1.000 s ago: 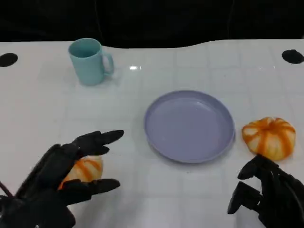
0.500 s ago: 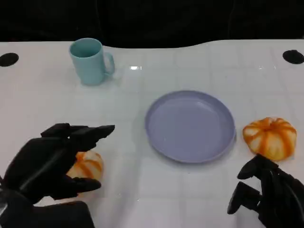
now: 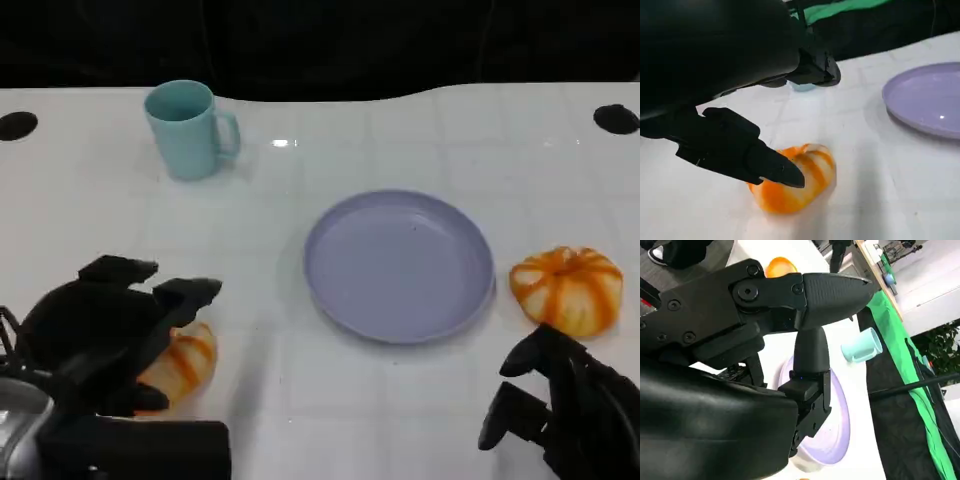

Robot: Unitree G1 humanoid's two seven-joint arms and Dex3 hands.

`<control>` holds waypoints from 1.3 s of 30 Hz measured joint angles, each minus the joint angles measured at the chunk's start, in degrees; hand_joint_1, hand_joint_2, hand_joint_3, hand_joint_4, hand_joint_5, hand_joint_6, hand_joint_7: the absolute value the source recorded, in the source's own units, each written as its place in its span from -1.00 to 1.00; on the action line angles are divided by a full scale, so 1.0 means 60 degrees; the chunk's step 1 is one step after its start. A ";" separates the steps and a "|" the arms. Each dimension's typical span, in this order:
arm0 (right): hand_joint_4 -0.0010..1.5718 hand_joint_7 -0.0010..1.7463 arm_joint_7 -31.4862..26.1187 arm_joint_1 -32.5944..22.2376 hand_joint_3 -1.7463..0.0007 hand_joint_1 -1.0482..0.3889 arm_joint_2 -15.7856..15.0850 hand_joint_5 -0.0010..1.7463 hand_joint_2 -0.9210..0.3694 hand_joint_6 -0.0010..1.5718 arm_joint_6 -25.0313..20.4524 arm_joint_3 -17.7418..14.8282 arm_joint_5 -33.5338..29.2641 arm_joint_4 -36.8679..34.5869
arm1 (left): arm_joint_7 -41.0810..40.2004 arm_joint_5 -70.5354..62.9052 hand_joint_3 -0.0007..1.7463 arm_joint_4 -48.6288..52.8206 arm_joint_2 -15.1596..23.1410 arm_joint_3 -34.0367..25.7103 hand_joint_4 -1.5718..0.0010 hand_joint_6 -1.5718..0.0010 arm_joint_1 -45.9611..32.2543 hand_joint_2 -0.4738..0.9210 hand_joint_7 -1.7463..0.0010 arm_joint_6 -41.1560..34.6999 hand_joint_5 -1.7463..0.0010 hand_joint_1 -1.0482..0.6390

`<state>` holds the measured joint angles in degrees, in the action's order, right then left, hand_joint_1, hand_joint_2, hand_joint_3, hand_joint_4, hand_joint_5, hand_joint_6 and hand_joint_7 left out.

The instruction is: Grasp the bread from the table and place it into the plate.

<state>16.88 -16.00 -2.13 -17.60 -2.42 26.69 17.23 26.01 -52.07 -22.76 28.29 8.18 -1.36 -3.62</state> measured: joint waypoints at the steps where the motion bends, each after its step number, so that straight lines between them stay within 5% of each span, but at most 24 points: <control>1: -0.21 0.90 0.0001 -0.0001 0.50 -0.29 -0.0001 1.00 -1.00 -0.41 0.0001 -0.0001 0.0000 0.0000 | 0.0095 -0.0089 -0.99 0.0011 0.0001 0.0077 0.98 0.69 0.0085 0.79 1.00 -0.0073 0.69 -0.08; 18: -0.20 0.93 0.0042 -0.0001 0.50 -0.29 -0.0011 1.00 -1.00 -0.41 -0.0021 -0.0020 0.0016 0.0018 | 0.0100 -0.0192 -0.99 0.3164 -0.0287 0.1288 1.00 0.76 0.1631 0.84 1.00 -0.0650 0.75 -0.17; 39: -0.19 0.93 0.0045 -0.0028 0.51 -0.29 -0.0015 1.00 -1.00 -0.41 -0.0050 -0.0025 0.0045 0.0032 | -0.1946 0.0497 -0.99 0.6183 -0.0582 0.2098 0.98 0.79 0.2720 0.88 0.99 -0.0036 0.77 -0.14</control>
<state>17.15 -16.17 -2.22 -17.90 -2.57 26.96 17.42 14.33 -49.08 14.34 24.80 20.77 14.96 -3.84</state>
